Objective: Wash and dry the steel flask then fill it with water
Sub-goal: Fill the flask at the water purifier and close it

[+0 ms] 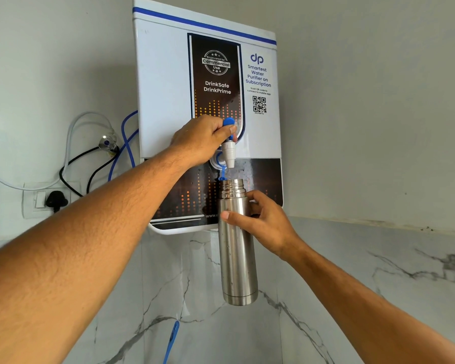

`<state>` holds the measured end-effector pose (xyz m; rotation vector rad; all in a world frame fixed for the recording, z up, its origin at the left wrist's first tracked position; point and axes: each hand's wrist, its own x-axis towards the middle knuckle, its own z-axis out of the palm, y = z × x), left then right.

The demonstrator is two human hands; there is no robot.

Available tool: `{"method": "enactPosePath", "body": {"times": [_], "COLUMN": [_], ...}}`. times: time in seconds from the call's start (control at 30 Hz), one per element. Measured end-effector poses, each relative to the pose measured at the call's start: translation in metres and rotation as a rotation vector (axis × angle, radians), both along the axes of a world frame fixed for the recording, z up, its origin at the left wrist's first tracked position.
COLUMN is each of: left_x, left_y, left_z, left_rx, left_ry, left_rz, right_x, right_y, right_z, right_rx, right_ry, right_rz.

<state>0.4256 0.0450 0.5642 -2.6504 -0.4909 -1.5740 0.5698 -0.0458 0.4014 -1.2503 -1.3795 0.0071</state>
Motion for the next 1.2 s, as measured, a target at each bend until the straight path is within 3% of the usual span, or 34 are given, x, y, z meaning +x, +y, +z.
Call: {"method": "enactPosePath", "body": {"times": [1.2], "left_x": [0.0], "left_y": [0.0003], "left_z": [-0.0001], "left_rx": [0.003], "left_ry": [0.003], "left_rz": [0.004], "right_x": [0.0025], "right_y": [0.0035], "right_z": [-0.0011], "right_rx": [-0.005], "right_ry": [0.007], "right_rz": [-0.013]}}
